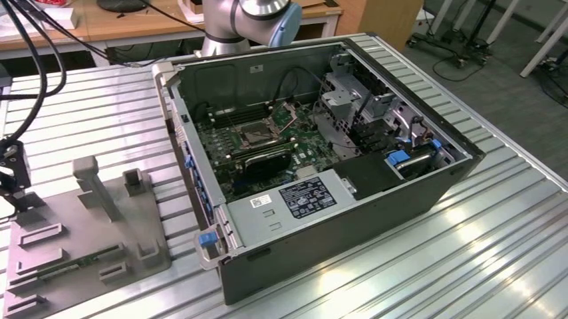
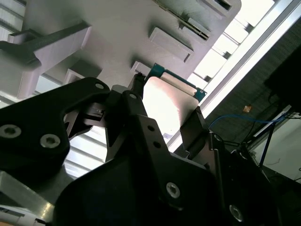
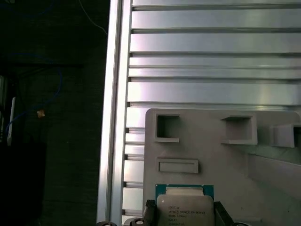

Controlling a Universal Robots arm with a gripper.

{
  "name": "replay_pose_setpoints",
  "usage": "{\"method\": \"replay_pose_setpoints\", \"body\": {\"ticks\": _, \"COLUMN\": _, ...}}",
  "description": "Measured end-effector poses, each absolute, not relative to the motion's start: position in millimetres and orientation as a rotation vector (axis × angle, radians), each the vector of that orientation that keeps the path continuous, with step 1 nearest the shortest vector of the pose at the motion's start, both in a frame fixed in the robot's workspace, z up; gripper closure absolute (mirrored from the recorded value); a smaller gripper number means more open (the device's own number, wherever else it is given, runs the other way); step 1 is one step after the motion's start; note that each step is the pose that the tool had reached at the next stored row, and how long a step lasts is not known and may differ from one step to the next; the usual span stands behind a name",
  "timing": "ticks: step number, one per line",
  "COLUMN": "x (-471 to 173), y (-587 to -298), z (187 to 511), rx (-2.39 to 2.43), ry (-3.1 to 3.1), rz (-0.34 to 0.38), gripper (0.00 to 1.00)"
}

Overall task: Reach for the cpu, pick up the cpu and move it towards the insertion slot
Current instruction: 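Pick up the cpu and move it towards the insertion slot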

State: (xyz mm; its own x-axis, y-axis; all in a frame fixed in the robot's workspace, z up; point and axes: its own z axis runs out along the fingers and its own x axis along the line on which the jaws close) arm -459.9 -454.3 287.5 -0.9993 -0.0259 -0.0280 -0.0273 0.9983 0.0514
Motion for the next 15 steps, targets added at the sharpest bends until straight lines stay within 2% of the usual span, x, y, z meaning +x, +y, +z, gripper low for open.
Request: {"method": "replay_pose_setpoints", "body": {"ticks": 15, "x": -459.3, "y": -454.3, "z": 295.1, "rx": -0.041, "ry": 3.113, "rz": 0.082, "gripper": 0.45}}
